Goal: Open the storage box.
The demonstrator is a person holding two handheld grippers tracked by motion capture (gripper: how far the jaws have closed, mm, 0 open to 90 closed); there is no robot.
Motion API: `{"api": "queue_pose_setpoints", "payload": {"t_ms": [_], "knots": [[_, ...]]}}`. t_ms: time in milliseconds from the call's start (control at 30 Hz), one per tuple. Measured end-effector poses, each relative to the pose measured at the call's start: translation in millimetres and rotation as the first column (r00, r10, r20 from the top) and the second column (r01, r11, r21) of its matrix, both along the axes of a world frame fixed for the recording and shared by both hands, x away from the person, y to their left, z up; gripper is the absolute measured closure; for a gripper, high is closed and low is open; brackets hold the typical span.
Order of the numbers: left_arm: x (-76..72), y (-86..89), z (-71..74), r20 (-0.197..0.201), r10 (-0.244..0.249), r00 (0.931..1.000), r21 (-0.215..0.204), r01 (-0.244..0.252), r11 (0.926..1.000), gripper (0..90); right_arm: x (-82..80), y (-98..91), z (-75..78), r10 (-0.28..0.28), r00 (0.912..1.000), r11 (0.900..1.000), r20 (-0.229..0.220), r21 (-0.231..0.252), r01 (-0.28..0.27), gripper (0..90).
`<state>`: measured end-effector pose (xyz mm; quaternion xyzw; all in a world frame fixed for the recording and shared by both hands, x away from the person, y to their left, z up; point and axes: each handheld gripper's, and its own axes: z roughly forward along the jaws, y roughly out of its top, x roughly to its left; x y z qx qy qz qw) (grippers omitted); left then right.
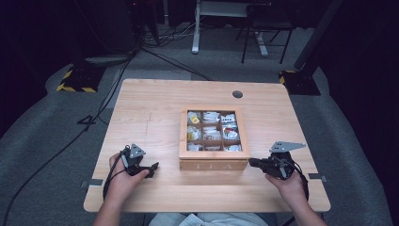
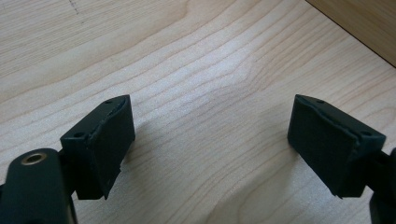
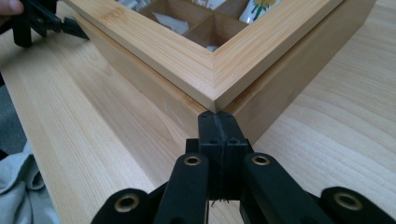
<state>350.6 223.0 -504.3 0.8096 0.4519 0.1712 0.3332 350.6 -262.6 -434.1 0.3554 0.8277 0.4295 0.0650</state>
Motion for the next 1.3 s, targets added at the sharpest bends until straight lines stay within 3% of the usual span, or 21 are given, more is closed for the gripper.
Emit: {"api": "queue_pose_setpoints", "payload": {"t_ms": [600,733,1300], "knots": [[0.0,0.0,0.0,0.000,0.000,1.0000,0.000,0.000,1.0000,15.4,2.1,2.0,23.7,-0.031,0.9969,0.9974,0.073,0.067,0.026,90.0],[0.0,0.0,0.0,0.000,0.000,1.0000,0.000,0.000,1.0000,15.4,1.4,3.5,29.9,-0.057,0.9919,0.9951,0.114,0.087,0.047,90.0],[0.0,-0.1,0.0,0.000,0.001,1.0000,0.000,-0.001,1.0000,15.4,16.4,10.4,57.0,-0.093,0.9822,0.9907,0.163,0.114,0.075,90.0]]}}
